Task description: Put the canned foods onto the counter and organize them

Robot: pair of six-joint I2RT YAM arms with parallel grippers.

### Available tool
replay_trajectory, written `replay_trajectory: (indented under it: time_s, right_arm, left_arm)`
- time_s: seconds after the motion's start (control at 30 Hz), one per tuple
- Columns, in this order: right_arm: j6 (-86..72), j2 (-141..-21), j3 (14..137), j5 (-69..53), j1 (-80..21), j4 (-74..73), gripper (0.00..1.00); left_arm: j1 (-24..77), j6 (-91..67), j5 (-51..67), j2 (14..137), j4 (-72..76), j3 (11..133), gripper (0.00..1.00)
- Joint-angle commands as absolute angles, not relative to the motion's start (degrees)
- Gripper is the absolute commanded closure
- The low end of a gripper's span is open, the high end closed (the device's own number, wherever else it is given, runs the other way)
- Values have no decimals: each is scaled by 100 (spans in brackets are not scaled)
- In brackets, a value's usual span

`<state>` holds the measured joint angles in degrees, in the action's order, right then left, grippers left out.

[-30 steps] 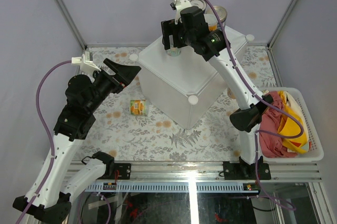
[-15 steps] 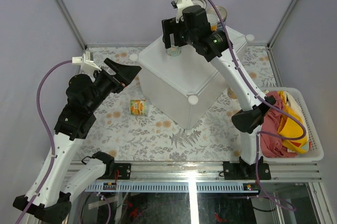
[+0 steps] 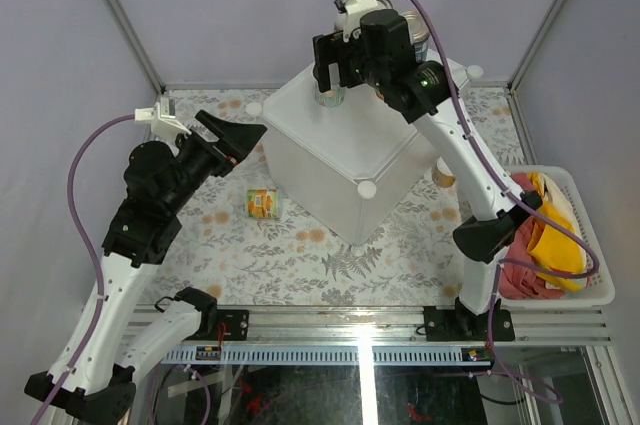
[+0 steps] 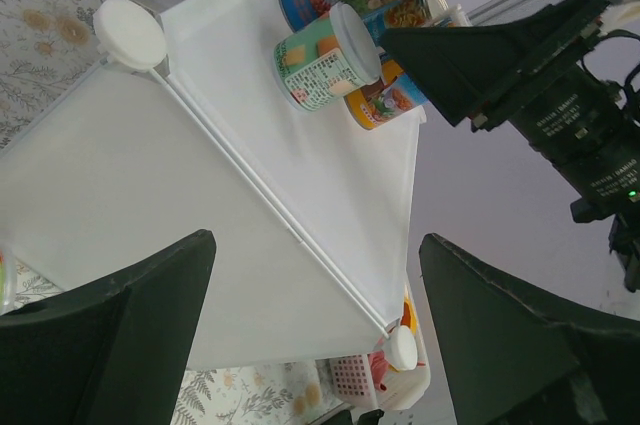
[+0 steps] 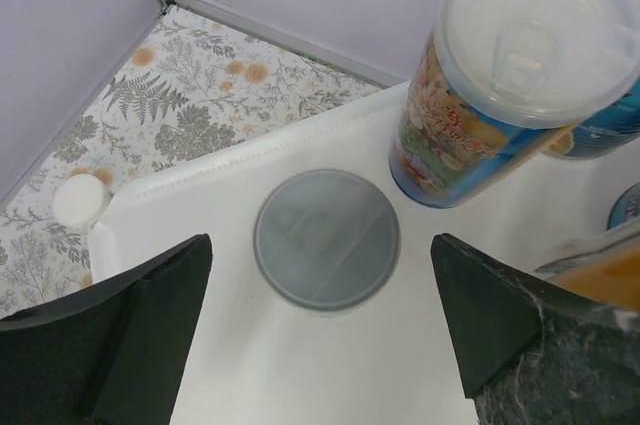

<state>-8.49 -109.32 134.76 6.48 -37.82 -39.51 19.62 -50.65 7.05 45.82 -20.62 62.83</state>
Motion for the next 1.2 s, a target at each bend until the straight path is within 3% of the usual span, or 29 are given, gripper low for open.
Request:
replay_trajectory:
  time_s: [0.0,0.5,0.77,1.17]
  right_arm:
    - [-571,-10321,13350,624,-3892,-3464,0]
    - [-214,-8640,11093,-289,-4025,-1700,1]
    - [-630,-7459,9535,28,-4025,-88,0]
    - [-1126,-6522,8951,3317,-4025,-1893,4]
  left_arm:
    - [1907,-4999,646,4509,-1917,6266,17]
    - [1907,-5185,498,4318,-1904,6201,16]
    - [1909,-5200,424,4260,-1970,6242,16]
    - [1907,-5056,382,4185,-2061,6202,16]
